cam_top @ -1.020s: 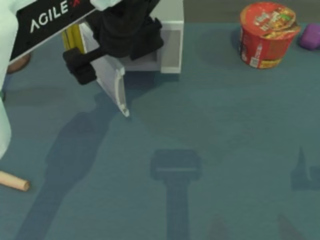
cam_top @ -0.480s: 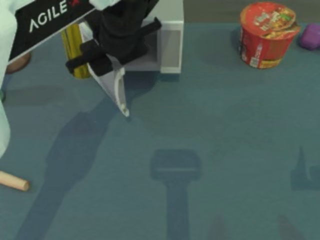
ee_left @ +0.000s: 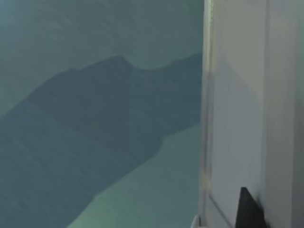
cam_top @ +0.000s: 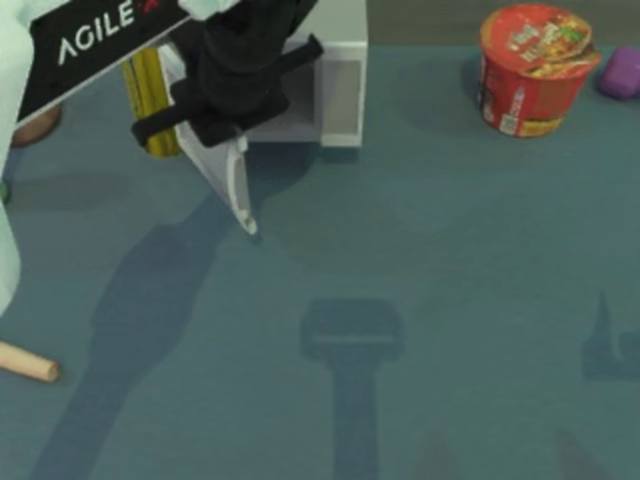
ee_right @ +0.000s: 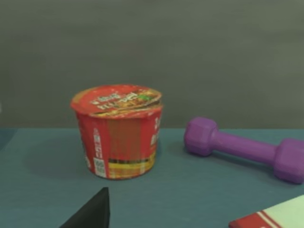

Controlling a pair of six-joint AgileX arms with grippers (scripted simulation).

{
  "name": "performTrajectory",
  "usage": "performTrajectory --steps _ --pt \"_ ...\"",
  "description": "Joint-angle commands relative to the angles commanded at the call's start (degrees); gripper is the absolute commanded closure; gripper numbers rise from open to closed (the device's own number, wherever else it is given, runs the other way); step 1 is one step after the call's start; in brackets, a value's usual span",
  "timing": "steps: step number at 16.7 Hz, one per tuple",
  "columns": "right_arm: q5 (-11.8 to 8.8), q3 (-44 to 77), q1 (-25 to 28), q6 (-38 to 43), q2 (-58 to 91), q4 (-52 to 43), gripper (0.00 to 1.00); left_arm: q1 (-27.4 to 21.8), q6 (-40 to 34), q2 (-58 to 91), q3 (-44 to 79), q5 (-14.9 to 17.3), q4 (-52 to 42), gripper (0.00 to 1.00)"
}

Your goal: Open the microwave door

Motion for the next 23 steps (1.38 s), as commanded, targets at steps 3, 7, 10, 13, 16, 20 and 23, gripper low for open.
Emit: performTrajectory --steps 3,7,10,13,16,20,23 --pt "0.0 0.0 0.0 0.0 0.0 0.0 0.00 -0.2 0.0 0.0 0.0 0.0 0.1 1.00" --pt "0.0 0.0 0.0 0.0 0.0 0.0 0.00 0.5 0.5 2.5 4.1 2.2 -3.7 1.00" --pt "0.0 0.0 0.0 0.0 0.0 0.0 0.00 2.1 1.3 7.0 13.6 6.6 -10.9 1.00" --pt "0.0 0.0 0.0 0.0 0.0 0.0 0.00 4.0 2.8 12.2 26.4 12.3 -19.5 1.00" --pt "0.0 0.0 0.0 0.0 0.0 0.0 0.00 5.7 4.5 16.4 36.2 17.8 -27.2 1.00" --pt "0.0 0.0 0.0 0.0 0.0 0.0 0.00 6.6 5.7 18.9 40.8 21.1 -31.6 1.00" --pt "0.0 0.0 0.0 0.0 0.0 0.0 0.00 6.4 5.7 19.1 41.1 20.9 -31.3 1.00"
